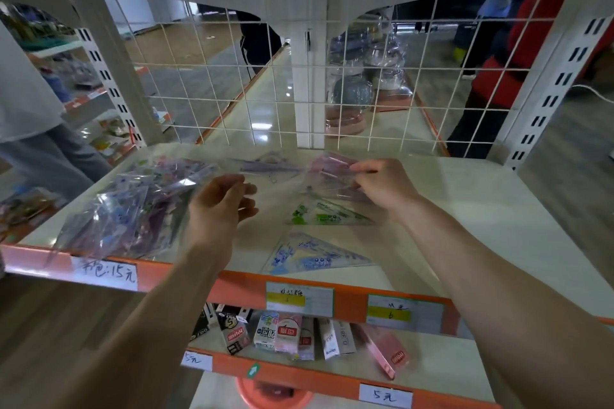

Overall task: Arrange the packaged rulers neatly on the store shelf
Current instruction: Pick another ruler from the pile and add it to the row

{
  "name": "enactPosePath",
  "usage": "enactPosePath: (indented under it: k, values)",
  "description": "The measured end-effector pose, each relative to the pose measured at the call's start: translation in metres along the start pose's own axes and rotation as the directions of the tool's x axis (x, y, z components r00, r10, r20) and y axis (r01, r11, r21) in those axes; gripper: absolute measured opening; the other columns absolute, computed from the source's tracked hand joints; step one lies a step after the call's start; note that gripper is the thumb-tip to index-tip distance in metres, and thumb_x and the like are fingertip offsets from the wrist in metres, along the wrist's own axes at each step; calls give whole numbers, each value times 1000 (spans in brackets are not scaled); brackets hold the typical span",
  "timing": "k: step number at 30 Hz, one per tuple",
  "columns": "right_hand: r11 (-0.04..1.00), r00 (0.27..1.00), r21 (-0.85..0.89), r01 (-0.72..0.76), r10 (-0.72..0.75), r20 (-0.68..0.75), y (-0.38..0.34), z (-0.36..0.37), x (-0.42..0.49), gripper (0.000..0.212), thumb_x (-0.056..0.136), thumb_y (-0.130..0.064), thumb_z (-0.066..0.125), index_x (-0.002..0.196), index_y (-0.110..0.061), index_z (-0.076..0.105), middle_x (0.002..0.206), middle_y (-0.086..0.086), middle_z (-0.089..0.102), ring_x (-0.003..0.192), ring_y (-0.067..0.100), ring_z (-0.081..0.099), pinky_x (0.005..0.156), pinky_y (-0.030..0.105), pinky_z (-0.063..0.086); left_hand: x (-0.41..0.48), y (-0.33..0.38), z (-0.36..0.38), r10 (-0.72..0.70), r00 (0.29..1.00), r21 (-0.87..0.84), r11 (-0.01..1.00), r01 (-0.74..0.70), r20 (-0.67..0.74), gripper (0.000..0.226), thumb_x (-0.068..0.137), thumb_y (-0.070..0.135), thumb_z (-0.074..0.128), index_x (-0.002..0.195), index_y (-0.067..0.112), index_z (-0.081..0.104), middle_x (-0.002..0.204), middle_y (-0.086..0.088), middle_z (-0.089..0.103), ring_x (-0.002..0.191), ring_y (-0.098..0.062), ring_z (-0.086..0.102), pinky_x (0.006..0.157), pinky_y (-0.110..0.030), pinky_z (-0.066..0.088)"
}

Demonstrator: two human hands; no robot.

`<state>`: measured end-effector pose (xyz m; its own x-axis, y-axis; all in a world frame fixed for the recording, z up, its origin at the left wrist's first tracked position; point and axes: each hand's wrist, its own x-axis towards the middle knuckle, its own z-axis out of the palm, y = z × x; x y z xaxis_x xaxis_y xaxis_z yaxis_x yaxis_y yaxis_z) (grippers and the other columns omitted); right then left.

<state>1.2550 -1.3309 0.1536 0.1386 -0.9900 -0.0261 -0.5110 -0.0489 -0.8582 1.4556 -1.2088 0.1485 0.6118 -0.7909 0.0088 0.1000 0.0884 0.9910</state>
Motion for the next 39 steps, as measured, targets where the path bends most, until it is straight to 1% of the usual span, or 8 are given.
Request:
enactPosePath:
  k: [3, 7, 13, 20, 25, 29, 34, 39]
  values:
    - [999, 1000, -25, -24, 24, 17, -1, -1, 4, 33, 83, -6, 54, 108, -19, 71, 99, 1, 66, 90, 17, 59, 77, 25, 44, 2, 2, 3, -19, 1000, -3, 1000, 19, -5, 13, 95, 3, 50, 92, 9, 61, 85, -8, 65, 68, -18, 58, 71, -33, 55]
    - [997, 999, -68, -33, 35, 18, -1, -4, 6, 31, 84, -9, 54, 107, -18, 72, 92, 2, 66, 94, 23, 64, 82, 30, 49, 9, 8, 7, 3, 1000, 32, 999, -3, -9, 18, 94, 1, 49, 87, 12, 62, 84, -8, 65, 68, -19, 57, 71, -33, 55]
    - [983, 987, -179, 49, -21, 157, -4, -8, 0, 20, 83, -18, 63, 101, -19, 70, 82, -1, 67, 81, 20, 63, 68, 27, 46, 18, 11, 10, -10, 1000, 30, 1000, 10, -2, 17, 94, 2, 50, 88, 12, 62, 83, -9, 65, 68, -19, 57, 71, -33, 55]
    - [894, 988, -429, 130, -79, 133, -7, -4, -1, 21, 86, -22, 63, 105, -18, 67, 103, 4, 68, 94, 23, 62, 80, 32, 50, 24, 15, 9, -8, 1000, 53, 999, 8, 12, 16, 95, 3, 48, 93, 12, 61, 85, -9, 65, 69, -17, 58, 70, -32, 56]
    - [813, 989, -567, 131, -69, 129, -7, -2, 0, 27, 86, -34, 61, 112, -26, 61, 114, -1, 62, 107, 24, 55, 91, 35, 41, 26, 18, 12, -22, 999, 67, 998, 21, 23, 17, 95, 3, 47, 94, 12, 61, 85, -8, 66, 69, -18, 59, 70, -31, 55]
    - [788, 982, -594, 161, -68, 177, -9, -6, -3, 40, 85, -43, 63, 120, -25, 60, 121, -1, 60, 113, 25, 53, 96, 36, 40, 26, 19, 13, -34, 999, 75, 997, 32, 33, 17, 96, 3, 46, 95, 13, 61, 86, -8, 66, 70, -17, 59, 71, -32, 55]
    - [781, 974, -591, 204, -101, 203, -9, -6, -2, 24, 87, -29, 61, 110, -25, 65, 116, 1, 63, 107, 24, 56, 92, 34, 45, 27, 19, 16, -44, 998, 88, 995, 40, 42, 17, 95, 3, 47, 94, 12, 61, 85, -8, 66, 69, -17, 59, 72, -33, 55]
    - [768, 962, -590, 250, -127, 242, -10, -5, 0, 23, 87, -28, 60, 109, -27, 67, 113, -1, 64, 103, 22, 58, 87, 28, 43, 26, 20, 19, -49, 998, 101, 994, 44, 49, 15, 95, 4, 49, 95, 12, 62, 84, -8, 65, 69, -17, 59, 72, -33, 56]
